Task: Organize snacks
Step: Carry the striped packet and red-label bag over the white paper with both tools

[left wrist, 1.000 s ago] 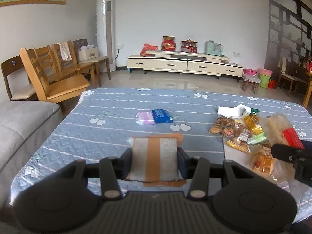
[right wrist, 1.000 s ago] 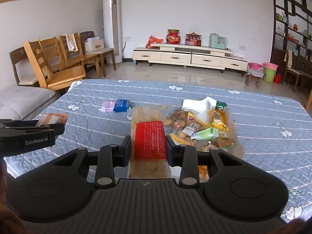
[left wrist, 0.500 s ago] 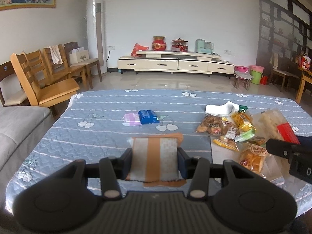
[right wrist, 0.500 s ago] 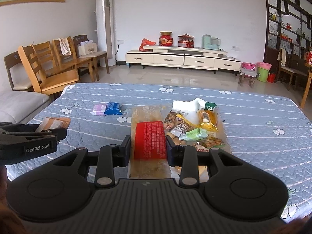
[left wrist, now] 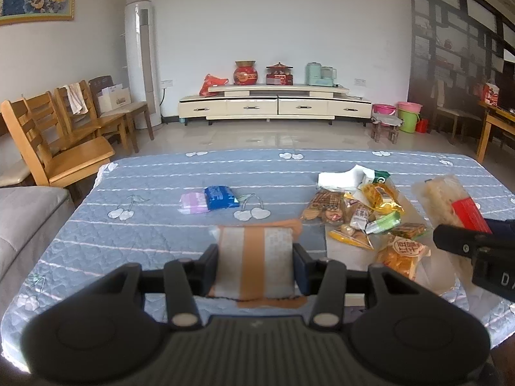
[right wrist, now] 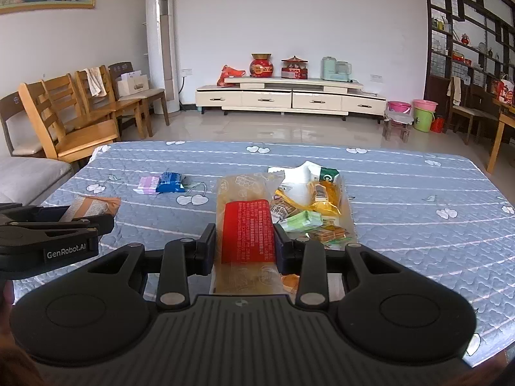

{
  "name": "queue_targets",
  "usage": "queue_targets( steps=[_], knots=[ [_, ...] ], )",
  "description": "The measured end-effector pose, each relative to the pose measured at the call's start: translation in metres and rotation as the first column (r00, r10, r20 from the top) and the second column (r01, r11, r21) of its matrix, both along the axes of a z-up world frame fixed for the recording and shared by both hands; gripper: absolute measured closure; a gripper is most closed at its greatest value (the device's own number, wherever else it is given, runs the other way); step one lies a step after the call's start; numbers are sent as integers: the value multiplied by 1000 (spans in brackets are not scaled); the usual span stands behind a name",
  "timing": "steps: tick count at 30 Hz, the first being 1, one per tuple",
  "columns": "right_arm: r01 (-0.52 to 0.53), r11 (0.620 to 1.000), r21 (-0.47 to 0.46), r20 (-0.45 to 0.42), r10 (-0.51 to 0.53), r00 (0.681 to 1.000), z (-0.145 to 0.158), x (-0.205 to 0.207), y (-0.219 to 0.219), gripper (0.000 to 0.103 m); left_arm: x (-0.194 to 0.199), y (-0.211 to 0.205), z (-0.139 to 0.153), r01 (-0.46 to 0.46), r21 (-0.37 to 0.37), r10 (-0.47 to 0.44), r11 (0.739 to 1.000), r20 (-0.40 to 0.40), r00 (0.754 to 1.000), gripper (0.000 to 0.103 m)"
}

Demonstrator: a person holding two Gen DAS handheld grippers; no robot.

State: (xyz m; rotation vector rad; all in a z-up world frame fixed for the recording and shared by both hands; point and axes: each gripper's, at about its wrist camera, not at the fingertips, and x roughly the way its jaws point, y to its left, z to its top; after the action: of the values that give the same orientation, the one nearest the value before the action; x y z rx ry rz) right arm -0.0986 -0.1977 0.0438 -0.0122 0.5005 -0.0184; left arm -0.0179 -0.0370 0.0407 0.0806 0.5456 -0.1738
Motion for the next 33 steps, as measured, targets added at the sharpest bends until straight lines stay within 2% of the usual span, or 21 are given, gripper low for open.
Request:
queue_targets(
  steps=[22,33],
  knots=[
    [96,995,13,-13,-96,995,-4,3,-14,60,11,-42,-4,91,10,-91,996,-15,996,57],
    [170,985,20,-49,-169,984,-16,15,-31,60,23,-66,-9,147,5,-147,989,-24,989,57]
  ],
)
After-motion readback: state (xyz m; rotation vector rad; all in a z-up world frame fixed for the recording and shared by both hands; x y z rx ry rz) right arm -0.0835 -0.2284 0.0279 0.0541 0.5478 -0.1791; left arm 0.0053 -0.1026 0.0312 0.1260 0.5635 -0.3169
